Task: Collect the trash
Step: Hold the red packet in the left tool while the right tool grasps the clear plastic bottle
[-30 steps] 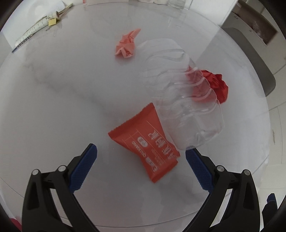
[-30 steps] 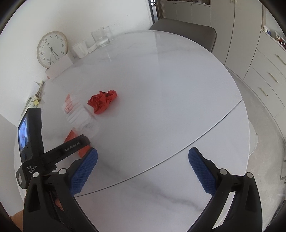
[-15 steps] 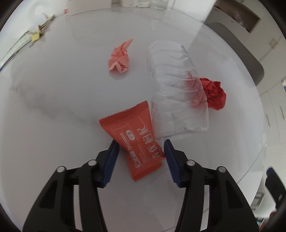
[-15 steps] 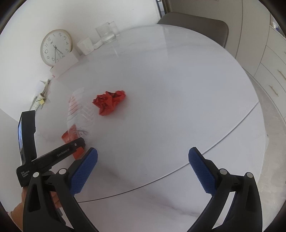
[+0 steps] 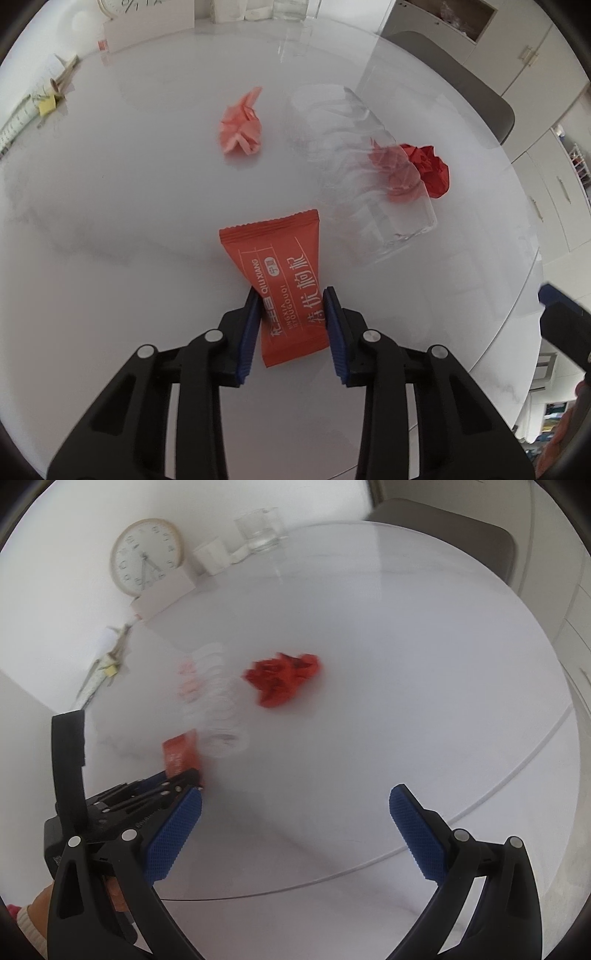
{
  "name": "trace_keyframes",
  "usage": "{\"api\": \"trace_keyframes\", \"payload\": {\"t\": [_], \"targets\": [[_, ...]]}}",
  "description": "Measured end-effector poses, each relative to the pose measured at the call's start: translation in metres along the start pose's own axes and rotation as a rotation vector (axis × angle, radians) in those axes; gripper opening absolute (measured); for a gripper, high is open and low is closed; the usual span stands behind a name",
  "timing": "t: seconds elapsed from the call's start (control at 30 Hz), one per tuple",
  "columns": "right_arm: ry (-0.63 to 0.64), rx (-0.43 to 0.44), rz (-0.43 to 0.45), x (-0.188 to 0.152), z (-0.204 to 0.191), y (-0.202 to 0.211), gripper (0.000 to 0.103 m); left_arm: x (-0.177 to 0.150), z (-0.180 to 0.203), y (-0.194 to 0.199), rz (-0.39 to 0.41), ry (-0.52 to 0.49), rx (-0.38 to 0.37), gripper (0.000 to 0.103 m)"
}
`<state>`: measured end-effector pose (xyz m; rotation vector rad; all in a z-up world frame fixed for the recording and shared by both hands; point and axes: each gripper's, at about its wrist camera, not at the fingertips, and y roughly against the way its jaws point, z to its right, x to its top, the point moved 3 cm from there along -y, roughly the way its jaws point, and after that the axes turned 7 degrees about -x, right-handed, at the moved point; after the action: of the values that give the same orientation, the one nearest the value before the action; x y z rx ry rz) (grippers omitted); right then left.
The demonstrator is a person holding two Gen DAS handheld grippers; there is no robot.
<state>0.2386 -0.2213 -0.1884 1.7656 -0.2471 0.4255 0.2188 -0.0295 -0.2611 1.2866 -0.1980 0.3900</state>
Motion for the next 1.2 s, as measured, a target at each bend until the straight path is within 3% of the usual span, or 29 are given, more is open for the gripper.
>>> {"api": "trace_keyframes", "payload": {"t": [0.13, 0.3, 0.53, 0.8, 0.87, 0.9, 1.0, 1.2], "targets": [[0.064, 0.018, -0.005, 0.019, -0.037, -0.009, 0.101, 0.003, -0.013, 0.016, 0.019, -0.043, 0.043, 0.033], [0.137, -0.014, -0.057, 0.047, -0.078, -0.05, 0.101, 0.007, -0.038, 0.033, 0.037, -0.064, 0.074, 0.033], [0.165, -0.093, -0.142, 0.056, -0.096, -0.099, 0.101, 0.011, -0.054, 0.035, 0.023, -0.069, 0.062, 0.033], [0.22, -0.151, -0.178, 0.061, -0.11, -0.127, 0.101, 0.014, -0.062, 0.028, -0.014, -0.058, 0.054, 0.033], [0.223, -0.154, -0.199, 0.061, -0.112, -0.135, 0.092, 0.013, -0.061, 0.029, -0.016, -0.051, 0.052, 0.033], [0.219, -0.155, -0.211, 0.06, -0.11, -0.137, 0.078, 0.013, -0.061, 0.029, -0.019, -0.05, 0.055, 0.033], [0.223, -0.144, -0.206, 0.061, -0.113, -0.134, 0.061, 0.014, -0.062, 0.029, -0.018, -0.051, 0.065, 0.033], [0.206, -0.105, -0.194, 0.05, -0.109, -0.115, 0.061, 0.01, -0.061, 0.038, -0.003, -0.053, 0.074, 0.033]]}}
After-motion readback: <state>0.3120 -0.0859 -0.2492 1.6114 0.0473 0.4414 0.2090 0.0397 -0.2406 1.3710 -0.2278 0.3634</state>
